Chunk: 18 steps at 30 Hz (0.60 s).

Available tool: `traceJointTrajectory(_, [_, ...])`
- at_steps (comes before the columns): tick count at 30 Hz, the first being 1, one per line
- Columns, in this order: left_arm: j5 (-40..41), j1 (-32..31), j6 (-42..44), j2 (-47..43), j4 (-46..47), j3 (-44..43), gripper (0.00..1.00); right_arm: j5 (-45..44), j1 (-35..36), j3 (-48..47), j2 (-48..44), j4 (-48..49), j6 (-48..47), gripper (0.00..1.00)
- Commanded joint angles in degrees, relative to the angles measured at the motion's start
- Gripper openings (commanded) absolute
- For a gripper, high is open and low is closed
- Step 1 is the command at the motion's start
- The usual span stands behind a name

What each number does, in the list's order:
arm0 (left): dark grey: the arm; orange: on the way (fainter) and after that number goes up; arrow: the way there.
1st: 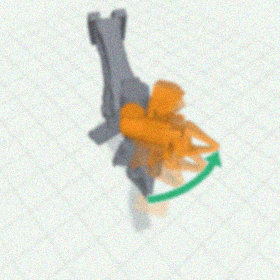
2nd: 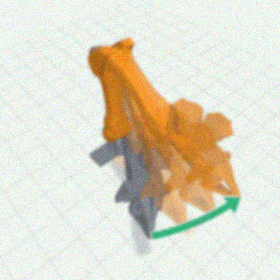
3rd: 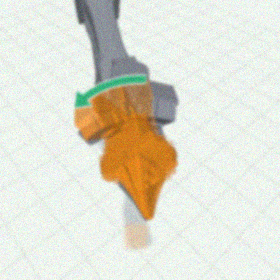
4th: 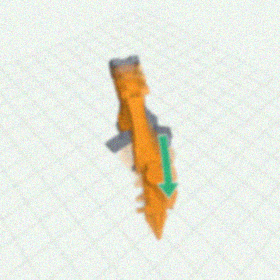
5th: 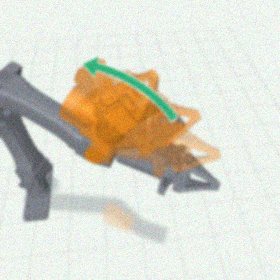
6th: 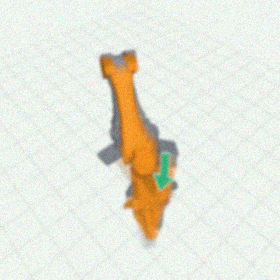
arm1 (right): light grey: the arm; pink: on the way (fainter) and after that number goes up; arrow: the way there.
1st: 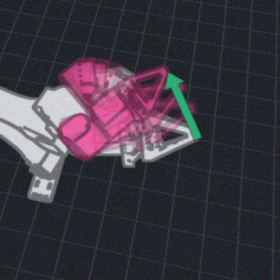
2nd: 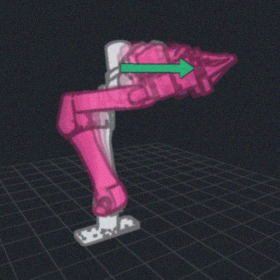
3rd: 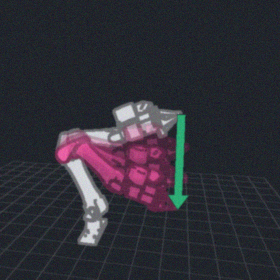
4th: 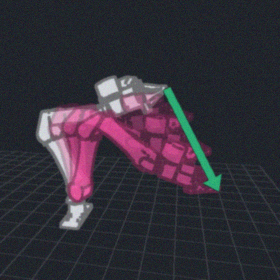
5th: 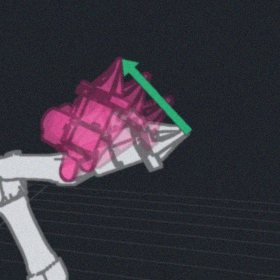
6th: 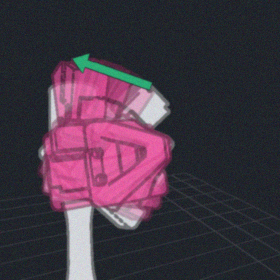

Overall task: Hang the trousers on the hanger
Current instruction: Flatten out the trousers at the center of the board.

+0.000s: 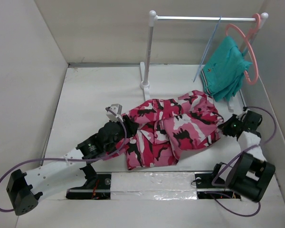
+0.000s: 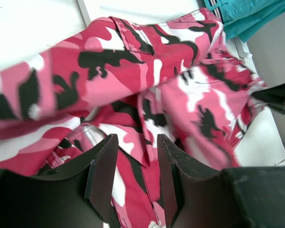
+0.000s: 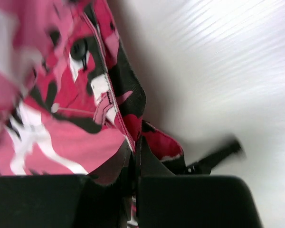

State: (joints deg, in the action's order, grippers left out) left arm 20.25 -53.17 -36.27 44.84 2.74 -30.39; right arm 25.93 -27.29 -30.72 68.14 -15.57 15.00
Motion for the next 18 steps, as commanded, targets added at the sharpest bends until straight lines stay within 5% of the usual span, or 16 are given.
traceJointTrajectory(1, [-1.26, 0.69, 0.68, 0.51, 3.41, 1.13, 0.35, -9.39, -6.01, -1.09, -8.7, 0.55, 2.22, 0.0])
traceJointTrajectory(9, [0.14, 0.7, -0.99, 1.74, 0.16, 1.04, 0.4, -29.87, -15.33, -0.66, -24.01, -1.66, 4.42, 0.0])
traceJointTrajectory(15, [6.64, 2.44, -6.08, 2.62, -5.37, 4.19, 0.52, -29.03, -17.89, 0.83, -27.09, -0.44, 7.32, 0.03])
traceJointTrajectory(17, [5.25, 5.86, -8.19, 2.27, -6.86, 5.42, 0.52, -26.65, -17.89, 1.8, -26.92, 2.81, 7.41, 0.46])
traceJointTrajectory(18, [4.02, 7.19, -8.9, 2.01, -7.48, 6.74, 0.53, -21.76, -17.89, 1.46, -26.74, 2.74, 5.58, 0.6])
